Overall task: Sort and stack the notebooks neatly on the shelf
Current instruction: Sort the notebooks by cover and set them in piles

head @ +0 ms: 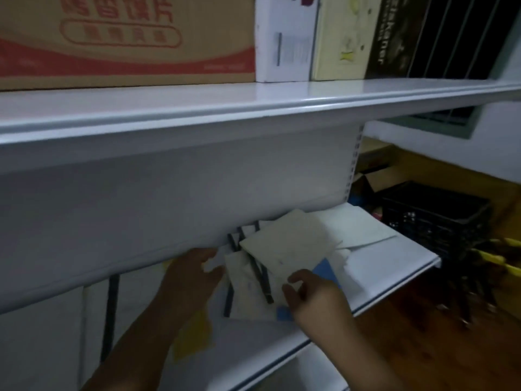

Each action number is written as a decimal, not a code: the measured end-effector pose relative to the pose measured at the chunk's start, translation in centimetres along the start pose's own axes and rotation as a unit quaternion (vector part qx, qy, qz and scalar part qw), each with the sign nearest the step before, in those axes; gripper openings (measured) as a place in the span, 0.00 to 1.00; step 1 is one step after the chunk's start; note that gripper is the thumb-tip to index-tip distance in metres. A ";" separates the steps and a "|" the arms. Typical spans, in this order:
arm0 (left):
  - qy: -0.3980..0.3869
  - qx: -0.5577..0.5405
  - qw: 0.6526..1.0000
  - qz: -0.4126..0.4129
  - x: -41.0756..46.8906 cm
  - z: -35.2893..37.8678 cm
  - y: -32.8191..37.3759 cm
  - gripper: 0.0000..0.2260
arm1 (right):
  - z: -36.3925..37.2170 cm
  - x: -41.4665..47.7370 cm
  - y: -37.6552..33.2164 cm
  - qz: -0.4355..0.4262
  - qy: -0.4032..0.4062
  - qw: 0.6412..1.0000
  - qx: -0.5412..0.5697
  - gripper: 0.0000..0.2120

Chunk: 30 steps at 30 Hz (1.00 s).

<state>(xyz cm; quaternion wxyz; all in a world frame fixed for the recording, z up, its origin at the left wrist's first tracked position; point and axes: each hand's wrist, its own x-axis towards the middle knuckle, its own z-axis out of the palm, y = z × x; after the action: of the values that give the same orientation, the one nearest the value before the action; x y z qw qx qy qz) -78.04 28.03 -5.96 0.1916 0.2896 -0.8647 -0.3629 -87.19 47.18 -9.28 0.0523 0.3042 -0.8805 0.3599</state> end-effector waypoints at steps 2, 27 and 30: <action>-0.019 0.007 0.999 0.034 2.0 3.1 2.7 0.20 | -1.6 0.6 2.1 0.051 0.006 0.999 -0.004 0.10; 0.067 -0.342 0.915 -0.201 -4.1 -5.1 -3.9 0.13 | -5.6 4.0 7.2 0.224 -0.112 0.968 0.030 0.07; 0.104 -0.380 0.897 -0.201 -6.5 -7.1 -5.4 0.10 | -7.3 3.3 5.1 0.275 -0.101 0.939 0.182 0.05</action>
<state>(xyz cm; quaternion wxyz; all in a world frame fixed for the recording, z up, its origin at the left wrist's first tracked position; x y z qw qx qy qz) -67.34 25.43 -6.03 0.2986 0.3988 -0.5596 -0.6622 -93.74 53.21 -5.97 -0.1945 0.0891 -0.8498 0.4817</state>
